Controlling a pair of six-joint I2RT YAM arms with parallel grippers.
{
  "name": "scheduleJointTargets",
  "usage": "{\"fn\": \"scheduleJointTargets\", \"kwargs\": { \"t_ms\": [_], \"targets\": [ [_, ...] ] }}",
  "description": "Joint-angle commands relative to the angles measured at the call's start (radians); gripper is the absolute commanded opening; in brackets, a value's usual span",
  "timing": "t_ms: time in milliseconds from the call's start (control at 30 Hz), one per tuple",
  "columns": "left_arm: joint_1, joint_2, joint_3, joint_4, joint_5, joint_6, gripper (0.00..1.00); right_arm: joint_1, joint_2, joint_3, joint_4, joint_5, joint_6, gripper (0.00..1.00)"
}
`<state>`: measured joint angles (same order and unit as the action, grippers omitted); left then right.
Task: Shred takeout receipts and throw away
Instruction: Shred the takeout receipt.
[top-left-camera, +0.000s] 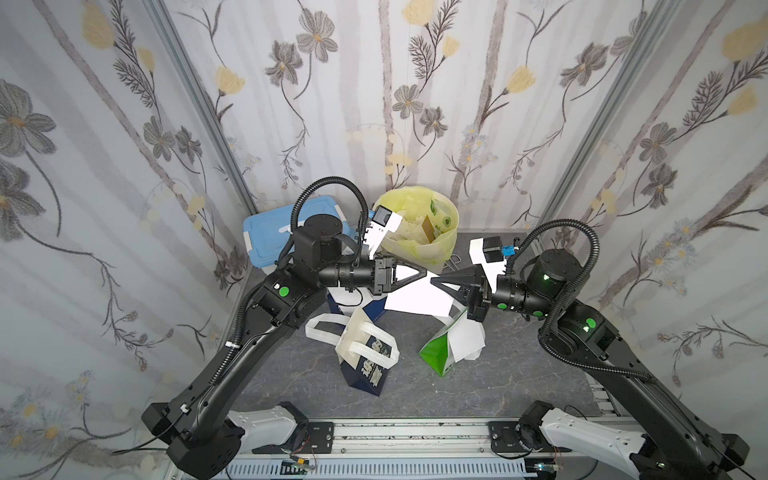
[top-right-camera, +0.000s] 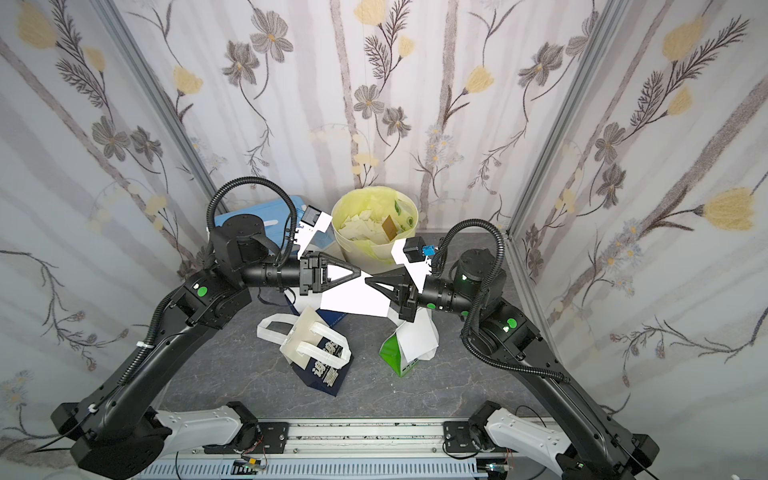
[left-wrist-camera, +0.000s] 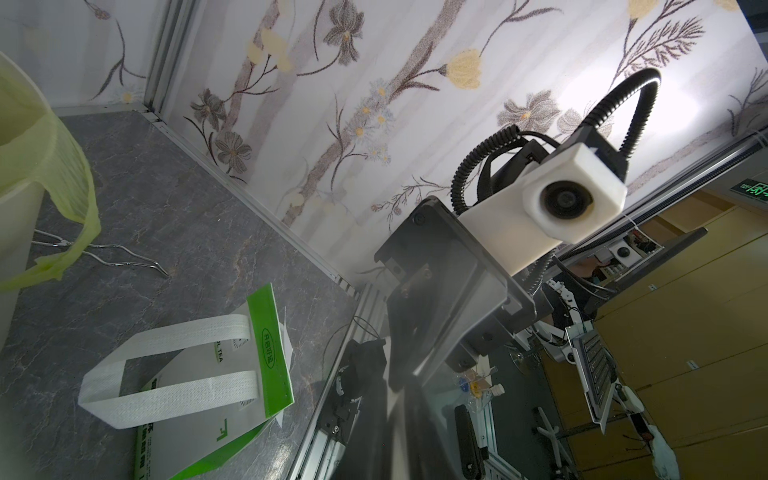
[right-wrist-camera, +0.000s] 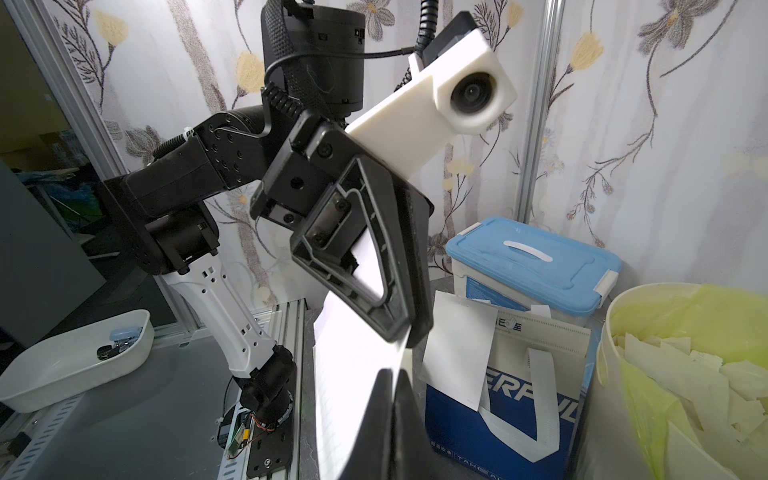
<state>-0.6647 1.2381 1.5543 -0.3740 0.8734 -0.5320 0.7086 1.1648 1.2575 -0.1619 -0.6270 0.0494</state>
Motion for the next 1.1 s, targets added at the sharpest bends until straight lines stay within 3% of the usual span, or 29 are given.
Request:
{"fn": "scheduleJointTargets", "kwargs": {
  "t_ms": [0, 133, 267, 400, 500, 633, 867, 1067],
  "targets": [
    [0.001, 0.001, -0.002, 0.05, 0.022, -0.012, 0.02, 0.001, 0.01, 0.012, 0.001, -0.001, 0.009, 0.0],
    [0.001, -0.003, -0.008, 0.076, -0.009, -0.044, 0.0, 0.0, 0.015, 0.019, -0.012, 0.045, -0.008, 0.0],
    [-0.003, 0.012, -0.017, 0.07, -0.176, -0.205, 0.0, 0.01, 0.009, 0.022, -0.013, 0.184, -0.094, 0.0],
    [-0.023, 0.047, -0.006, -0.018, -0.304, -0.359, 0.0, 0.104, -0.018, 0.02, 0.0, 0.426, -0.331, 0.0],
    [-0.043, 0.076, 0.026, -0.086, -0.346, -0.401, 0.0, 0.194, -0.041, -0.003, 0.038, 0.577, -0.559, 0.0],
    [-0.05, 0.104, 0.073, -0.186, -0.405, -0.379, 0.0, 0.245, -0.093, -0.05, 0.12, 0.589, -0.716, 0.0],
    [-0.041, 0.113, 0.108, -0.254, -0.553, -0.296, 0.0, 0.243, -0.175, -0.05, 0.182, 0.41, -0.517, 0.0],
    [-0.029, 0.121, 0.113, -0.217, -0.612, -0.249, 0.0, 0.185, -0.189, -0.089, 0.269, 0.484, -0.321, 0.0]
  ]
}}
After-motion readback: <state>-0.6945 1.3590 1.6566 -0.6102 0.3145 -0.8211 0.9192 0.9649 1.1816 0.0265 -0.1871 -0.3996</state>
